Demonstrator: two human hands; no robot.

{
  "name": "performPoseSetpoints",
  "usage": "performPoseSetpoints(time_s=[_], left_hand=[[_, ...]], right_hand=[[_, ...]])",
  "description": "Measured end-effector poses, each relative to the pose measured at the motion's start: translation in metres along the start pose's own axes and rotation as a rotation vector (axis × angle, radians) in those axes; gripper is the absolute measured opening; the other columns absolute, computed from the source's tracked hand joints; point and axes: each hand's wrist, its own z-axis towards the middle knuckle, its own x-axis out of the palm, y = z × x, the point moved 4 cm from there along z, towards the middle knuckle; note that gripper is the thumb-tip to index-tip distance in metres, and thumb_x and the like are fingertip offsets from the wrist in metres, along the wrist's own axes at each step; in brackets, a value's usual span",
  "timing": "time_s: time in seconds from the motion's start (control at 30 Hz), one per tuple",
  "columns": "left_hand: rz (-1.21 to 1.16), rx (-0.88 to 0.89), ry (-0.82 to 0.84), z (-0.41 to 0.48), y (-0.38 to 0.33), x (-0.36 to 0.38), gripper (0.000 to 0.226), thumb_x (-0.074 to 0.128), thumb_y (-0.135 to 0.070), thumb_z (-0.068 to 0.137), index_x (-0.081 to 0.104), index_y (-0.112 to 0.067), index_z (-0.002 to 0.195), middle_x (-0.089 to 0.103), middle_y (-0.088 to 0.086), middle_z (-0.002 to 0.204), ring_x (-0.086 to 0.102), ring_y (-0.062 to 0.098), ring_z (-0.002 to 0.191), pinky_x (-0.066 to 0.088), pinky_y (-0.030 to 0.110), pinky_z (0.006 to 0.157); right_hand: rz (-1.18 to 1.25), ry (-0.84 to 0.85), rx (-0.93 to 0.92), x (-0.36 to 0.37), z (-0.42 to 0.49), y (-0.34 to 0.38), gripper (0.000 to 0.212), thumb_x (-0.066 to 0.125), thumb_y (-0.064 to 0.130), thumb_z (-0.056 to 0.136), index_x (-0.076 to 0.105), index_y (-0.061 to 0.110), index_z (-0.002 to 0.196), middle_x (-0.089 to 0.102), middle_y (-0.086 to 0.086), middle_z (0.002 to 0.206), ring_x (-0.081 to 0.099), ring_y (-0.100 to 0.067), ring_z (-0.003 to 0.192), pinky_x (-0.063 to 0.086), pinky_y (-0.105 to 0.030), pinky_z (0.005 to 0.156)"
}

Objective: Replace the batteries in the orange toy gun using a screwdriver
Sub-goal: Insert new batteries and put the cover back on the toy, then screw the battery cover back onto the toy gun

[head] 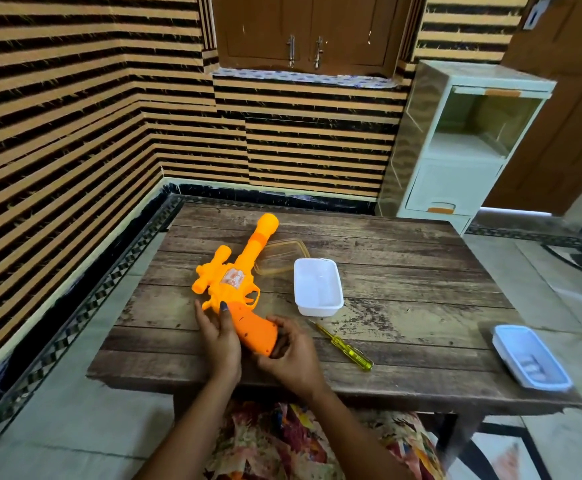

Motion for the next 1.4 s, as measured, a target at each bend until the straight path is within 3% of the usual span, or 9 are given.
performPoseSetpoints(time_s=[0.2,0.4,0.47,0.6,0.73,0.8,0.97,1.17,1.4], left_hand=[[-0.047,0.024,0.022,0.0,0.002,-0.003,0.057,0.046,-0.01,0.095,0.019,-0.016,0.145,0.044,0.016,0.139,0.045,0.029,0.126,0.038,0.04,0.098],[-0.087,0.05,0.052,-0.002,0.001,-0.001,0.057,0.046,-0.005,0.095,0.019,-0.014,0.145,0.046,0.017,0.136,0.047,0.017,0.114,0.039,0.033,0.094],[-0.096,0.056,0.051,-0.002,0.001,0.0,0.057,0.046,-0.005,0.095,0.019,-0.014,0.144,0.045,0.018,0.137,0.047,0.017,0.114,0.039,0.033,0.096],[-0.106,0.078,0.059,-0.002,0.002,0.0,0.057,0.045,-0.003,0.095,0.019,-0.011,0.144,0.045,0.016,0.135,0.046,0.015,0.111,0.041,0.025,0.089],[-0.11,0.091,0.078,-0.003,0.001,0.001,0.057,0.045,-0.002,0.095,0.018,-0.011,0.144,0.043,0.017,0.137,0.045,0.014,0.113,0.038,0.027,0.09],[-0.116,0.087,0.077,-0.003,0.001,0.002,0.057,0.045,-0.002,0.095,0.018,-0.011,0.144,0.043,0.018,0.138,0.045,0.014,0.113,0.037,0.028,0.09],[-0.12,0.089,0.077,-0.002,0.002,0.001,0.058,0.045,-0.003,0.095,0.018,-0.012,0.144,0.041,0.018,0.14,0.044,0.013,0.114,0.037,0.027,0.091],[-0.123,0.085,0.079,0.001,0.005,0.0,0.058,0.046,-0.004,0.094,0.019,-0.014,0.144,0.042,0.016,0.14,0.045,0.014,0.118,0.037,0.03,0.096],[-0.094,0.092,0.067,0.0,0.003,-0.001,0.06,0.048,-0.003,0.093,0.02,-0.014,0.144,0.045,0.016,0.137,0.048,0.019,0.116,0.04,0.035,0.095]], right_hand=[[-0.066,0.03,-0.022,-0.003,-0.003,0.004,0.071,0.081,0.026,0.064,0.05,0.02,0.127,0.057,0.0,0.109,0.055,-0.007,0.081,0.043,-0.009,0.065],[-0.011,0.111,0.011,-0.013,-0.015,0.003,0.065,0.076,0.02,0.074,0.047,0.018,0.132,0.06,0.001,0.099,0.058,-0.004,0.071,0.05,-0.02,0.067],[-0.06,0.056,-0.027,-0.027,-0.021,0.004,0.049,0.072,0.016,0.079,0.055,0.017,0.125,0.064,-0.001,0.101,0.062,-0.007,0.076,0.05,-0.019,0.069],[-0.214,-0.236,-0.136,-0.074,-0.033,0.002,0.019,0.067,0.016,0.082,0.071,0.017,0.101,0.057,0.018,0.083,0.054,0.0,0.073,0.042,-0.009,0.069],[-0.211,-0.561,0.014,-0.134,-0.032,-0.021,0.015,0.063,0.011,0.086,0.072,0.016,0.096,0.065,0.005,0.09,0.06,-0.01,0.085,0.05,-0.026,0.079],[-0.271,-0.641,0.14,-0.161,-0.024,-0.039,0.018,0.057,0.012,0.089,0.069,0.013,0.102,0.064,-0.002,0.1,0.058,-0.016,0.093,0.047,-0.03,0.086],[-0.354,-0.67,0.394,-0.201,-0.006,-0.076,0.024,0.052,0.018,0.093,0.066,0.01,0.11,0.064,-0.015,0.111,0.061,-0.029,0.099,0.048,-0.033,0.091],[-0.429,-0.652,0.527,-0.205,0.007,-0.078,0.024,0.059,0.034,0.088,0.069,0.02,0.105,0.07,-0.008,0.107,0.064,-0.027,0.099,0.047,-0.028,0.08],[-0.368,-0.723,0.598,-0.204,0.005,-0.074,0.017,0.065,0.032,0.085,0.07,0.016,0.09,0.071,-0.011,0.097,0.063,-0.027,0.091,0.038,-0.026,0.07]])
